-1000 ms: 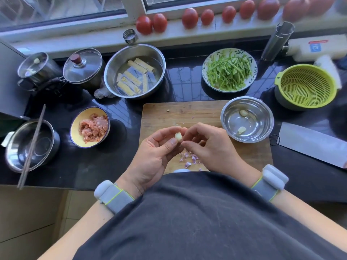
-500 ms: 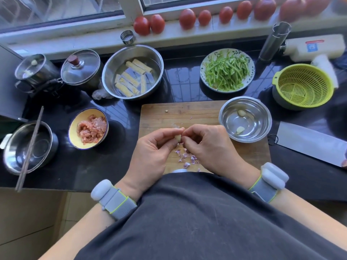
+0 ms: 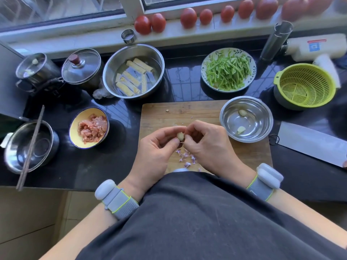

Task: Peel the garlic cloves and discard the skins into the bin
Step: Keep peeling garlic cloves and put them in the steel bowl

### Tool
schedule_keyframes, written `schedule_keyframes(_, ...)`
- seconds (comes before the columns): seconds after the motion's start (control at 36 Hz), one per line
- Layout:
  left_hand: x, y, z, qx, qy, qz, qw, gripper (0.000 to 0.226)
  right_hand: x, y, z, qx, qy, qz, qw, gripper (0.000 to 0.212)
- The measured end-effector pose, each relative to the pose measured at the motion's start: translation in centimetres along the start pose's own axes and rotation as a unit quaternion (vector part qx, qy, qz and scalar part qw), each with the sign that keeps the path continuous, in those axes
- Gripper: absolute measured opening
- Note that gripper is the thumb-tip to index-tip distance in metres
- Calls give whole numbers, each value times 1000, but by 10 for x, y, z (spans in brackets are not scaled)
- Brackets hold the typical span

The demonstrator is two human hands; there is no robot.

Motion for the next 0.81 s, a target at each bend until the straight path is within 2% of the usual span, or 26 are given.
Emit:
schedule_keyframes(0.47, 7, 3, 1, -49, 49, -78, 995, 16, -2, -2, -2, 8, -34, 16, 999, 10)
schedule_keyframes(0.61, 9, 5, 1, -55, 61, -108, 991, 17, -10, 2, -1, 1, -63, 10, 998, 16)
schedule_keyframes(0.72, 8, 4, 1, -53, 68, -112, 990, 17, -27, 4, 3, 2, -103, -61, 993, 17)
schedule_keyframes(0.81, 9, 5, 0, -52, 71, -101, 991, 16, -42, -1, 3, 51, -126, -159, 978, 29)
Point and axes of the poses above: each hand's wrist, its own z-axis towards the middle knuckle, its own y-axis out of the back of the hand, x = y × z, the point moved 5 cm from there along z, towards the middle knuckle, and after that the axes turned 1 degree about -y, right-handed, at the moved point
